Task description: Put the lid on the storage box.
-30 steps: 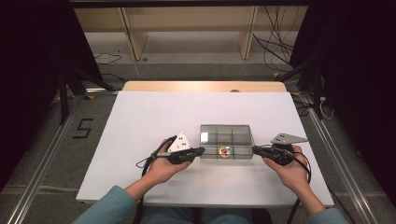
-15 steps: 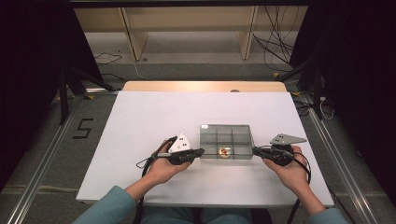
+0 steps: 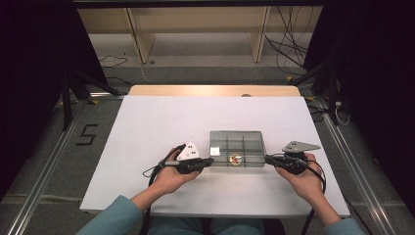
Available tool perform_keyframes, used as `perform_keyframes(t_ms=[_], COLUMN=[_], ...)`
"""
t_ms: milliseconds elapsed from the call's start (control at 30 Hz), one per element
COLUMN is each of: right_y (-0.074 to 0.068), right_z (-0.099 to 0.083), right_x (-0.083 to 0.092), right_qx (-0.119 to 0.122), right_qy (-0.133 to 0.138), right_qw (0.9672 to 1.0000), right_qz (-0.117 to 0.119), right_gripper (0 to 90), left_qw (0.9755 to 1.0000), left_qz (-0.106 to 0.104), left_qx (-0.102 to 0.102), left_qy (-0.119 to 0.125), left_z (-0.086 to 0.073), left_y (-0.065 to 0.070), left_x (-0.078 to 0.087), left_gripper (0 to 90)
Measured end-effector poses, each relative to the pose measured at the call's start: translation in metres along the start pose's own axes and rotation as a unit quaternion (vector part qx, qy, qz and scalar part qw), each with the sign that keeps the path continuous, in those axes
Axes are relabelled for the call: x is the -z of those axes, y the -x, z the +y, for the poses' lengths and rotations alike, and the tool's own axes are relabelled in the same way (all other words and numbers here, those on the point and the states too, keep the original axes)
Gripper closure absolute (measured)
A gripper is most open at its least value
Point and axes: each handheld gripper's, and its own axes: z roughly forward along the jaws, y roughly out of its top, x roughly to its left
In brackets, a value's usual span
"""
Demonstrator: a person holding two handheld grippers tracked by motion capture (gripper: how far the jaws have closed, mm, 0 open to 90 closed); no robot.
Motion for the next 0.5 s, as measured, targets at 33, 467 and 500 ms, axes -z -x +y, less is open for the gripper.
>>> perform_keyframes(t_ms=[33, 467, 500], right_y=[0.0, 0.001, 0.0012], right_z=[0.0, -0.001, -0.0013], right_x=[0.0, 0.0003, 0.0], right_qx=[0.0, 0.002, 0.002], right_qy=[0.0, -0.011, -0.012], right_qw=[1.0, 0.9999, 0.9999], right_qz=[0.0, 0.0, 0.001], right_gripper=[90.0, 90.0, 90.0], left_qw=[1.0, 0.9999, 0.9999], left_qz=[0.0, -0.002, -0.002], left_qx=[0.001, 0.009, 0.01], left_qy=[-0.001, -0.005, -0.006], left_z=[-0.0003, -0.0016, -0.0017], left_y=[-0.0004, -0.0018, -0.0019], left_x=[0.0, -0.0003, -0.0003], left_gripper=[89.5, 89.4, 89.5])
